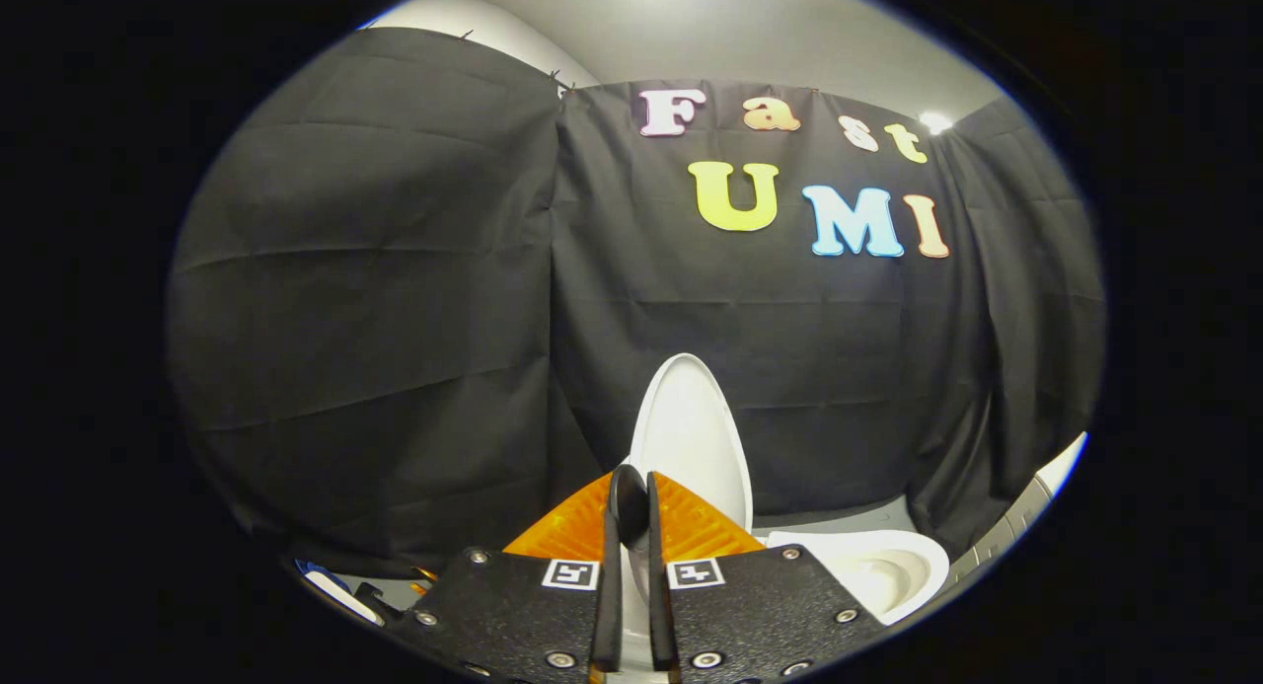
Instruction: Open the toilet lid.
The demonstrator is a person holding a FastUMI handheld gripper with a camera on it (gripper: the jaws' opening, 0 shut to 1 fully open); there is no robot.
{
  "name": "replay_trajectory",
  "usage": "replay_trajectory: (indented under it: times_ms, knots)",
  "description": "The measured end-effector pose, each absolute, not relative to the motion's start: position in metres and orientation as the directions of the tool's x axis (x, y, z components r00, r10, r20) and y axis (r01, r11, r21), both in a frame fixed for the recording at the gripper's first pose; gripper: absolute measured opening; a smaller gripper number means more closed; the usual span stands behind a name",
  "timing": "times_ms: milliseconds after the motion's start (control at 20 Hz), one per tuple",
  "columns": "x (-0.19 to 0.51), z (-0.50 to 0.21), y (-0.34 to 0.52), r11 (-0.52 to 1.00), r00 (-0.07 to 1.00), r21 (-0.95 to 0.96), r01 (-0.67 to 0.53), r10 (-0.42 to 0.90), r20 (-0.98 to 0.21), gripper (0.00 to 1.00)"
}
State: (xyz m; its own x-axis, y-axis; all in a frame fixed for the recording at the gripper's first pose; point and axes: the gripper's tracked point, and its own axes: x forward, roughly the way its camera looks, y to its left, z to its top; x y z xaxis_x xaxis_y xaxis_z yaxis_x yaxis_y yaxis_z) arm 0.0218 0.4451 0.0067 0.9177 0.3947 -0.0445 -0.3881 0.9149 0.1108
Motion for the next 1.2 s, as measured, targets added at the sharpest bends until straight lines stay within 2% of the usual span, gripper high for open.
replay_trajectory:
  times_ms: [300, 450, 700, 1000, 1200]
  knots:
    - [-0.010, 0.039, 0.409, 0.854, 0.904, 0.310, -0.418, 0.423, 0.056, 0.95]
    - [-0.028, 0.056, 0.379, 0.841, 0.900, 0.330, -0.430, 0.428, 0.081, 0.96]
    - [-0.059, 0.107, 0.309, 0.849, 0.889, 0.268, -0.455, 0.415, 0.196, 0.96]
    - [-0.058, 0.119, 0.189, 0.920, 0.919, 0.172, -0.351, 0.304, 0.252, 0.95]
    - [-0.050, 0.097, 0.100, 0.946, 0.943, 0.160, -0.283, 0.244, 0.229, 0.95]
